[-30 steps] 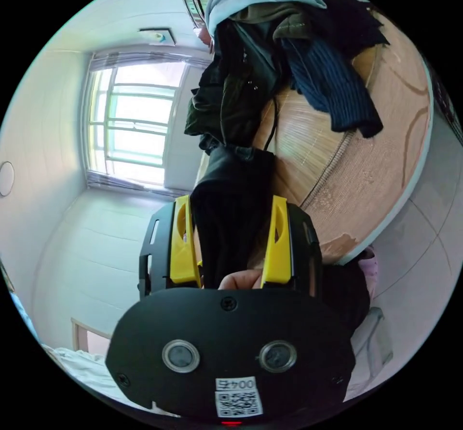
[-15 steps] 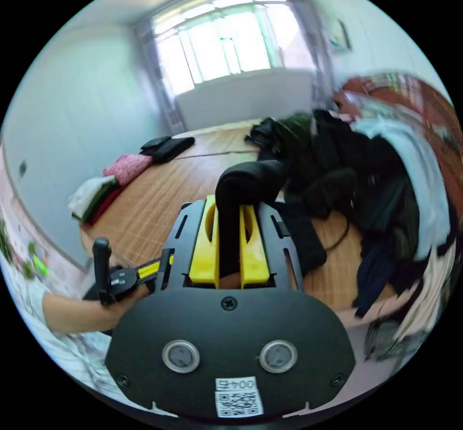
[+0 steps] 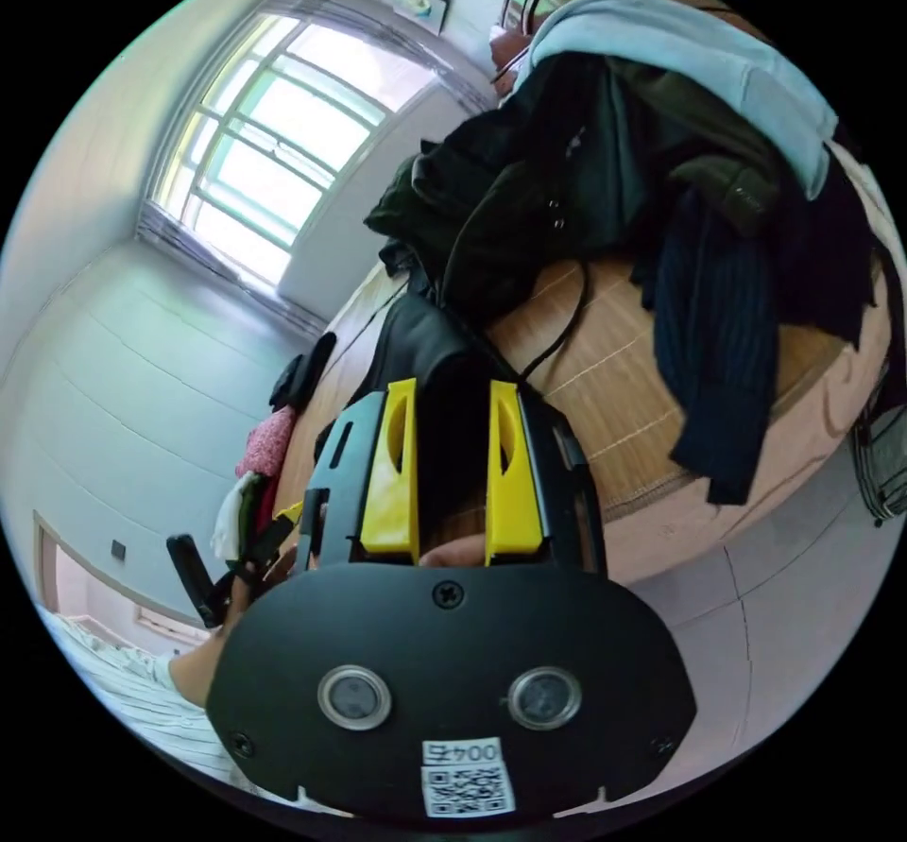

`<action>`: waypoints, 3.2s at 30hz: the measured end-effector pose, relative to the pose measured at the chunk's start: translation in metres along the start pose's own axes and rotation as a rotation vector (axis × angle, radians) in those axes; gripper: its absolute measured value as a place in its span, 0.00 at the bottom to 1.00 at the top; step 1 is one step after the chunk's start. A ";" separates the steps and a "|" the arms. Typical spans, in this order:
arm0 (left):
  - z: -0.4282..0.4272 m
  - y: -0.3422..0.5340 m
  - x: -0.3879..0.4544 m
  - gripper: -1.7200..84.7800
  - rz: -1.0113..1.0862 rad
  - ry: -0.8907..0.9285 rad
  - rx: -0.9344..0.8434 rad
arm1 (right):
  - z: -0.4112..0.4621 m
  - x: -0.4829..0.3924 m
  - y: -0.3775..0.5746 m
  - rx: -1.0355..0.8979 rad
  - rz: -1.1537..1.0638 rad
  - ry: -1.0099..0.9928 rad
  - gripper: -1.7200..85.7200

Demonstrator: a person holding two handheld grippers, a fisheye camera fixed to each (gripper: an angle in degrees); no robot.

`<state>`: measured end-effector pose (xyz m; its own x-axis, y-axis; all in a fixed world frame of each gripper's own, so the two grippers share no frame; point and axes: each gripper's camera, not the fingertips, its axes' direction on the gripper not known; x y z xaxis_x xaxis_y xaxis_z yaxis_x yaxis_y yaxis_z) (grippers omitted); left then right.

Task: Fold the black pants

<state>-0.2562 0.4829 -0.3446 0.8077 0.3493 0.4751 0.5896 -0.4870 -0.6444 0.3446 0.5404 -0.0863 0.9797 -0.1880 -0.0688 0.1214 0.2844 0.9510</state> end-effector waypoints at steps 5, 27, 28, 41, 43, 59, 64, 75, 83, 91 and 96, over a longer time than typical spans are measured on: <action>-0.046 -0.007 -0.043 0.12 -0.059 -0.028 -0.041 | -0.005 -0.008 -0.018 0.103 -0.040 -0.022 0.23; -0.249 0.030 -0.192 0.10 -0.420 -0.194 0.045 | 0.229 -0.236 0.149 -0.320 -0.303 0.156 0.14; -0.264 0.034 -0.202 0.10 -0.442 -0.191 0.066 | 0.223 -0.249 0.160 -0.285 -0.304 0.176 0.13; -0.289 0.057 -0.170 0.09 -0.003 -0.394 0.016 | 0.256 -0.409 0.241 -0.110 -0.752 0.299 0.01; -0.284 0.055 -0.165 0.10 0.069 -0.410 0.005 | 0.284 -0.440 0.252 -0.153 -0.838 0.299 0.01; -0.299 0.069 -0.187 0.12 0.160 -0.325 0.009 | 0.574 -0.586 0.323 -0.849 -1.079 0.343 0.08; -0.302 0.073 -0.180 0.10 0.248 -0.339 0.004 | 0.597 -0.587 0.332 -0.839 -1.052 0.389 0.08; -0.305 0.064 -0.168 0.05 0.304 -0.354 0.009 | 0.608 -0.574 0.325 -0.844 -0.976 0.341 0.06; -0.320 0.083 -0.138 0.03 0.427 -0.365 -0.038 | 0.599 -0.559 0.324 -0.821 -0.964 0.336 0.06; -0.324 0.086 -0.143 0.03 0.334 -0.368 -0.011 | 0.572 -0.539 0.328 -0.743 -1.004 0.344 0.07; -0.342 0.087 -0.161 0.03 0.175 -0.324 0.019 | 0.535 -0.521 0.319 -0.649 -1.004 0.266 0.07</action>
<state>-0.3377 0.1105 -0.2722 0.8548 0.4985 0.1442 0.4395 -0.5478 -0.7119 -0.2128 0.2263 0.4139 0.3979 -0.4177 -0.8168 0.8243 0.5536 0.1184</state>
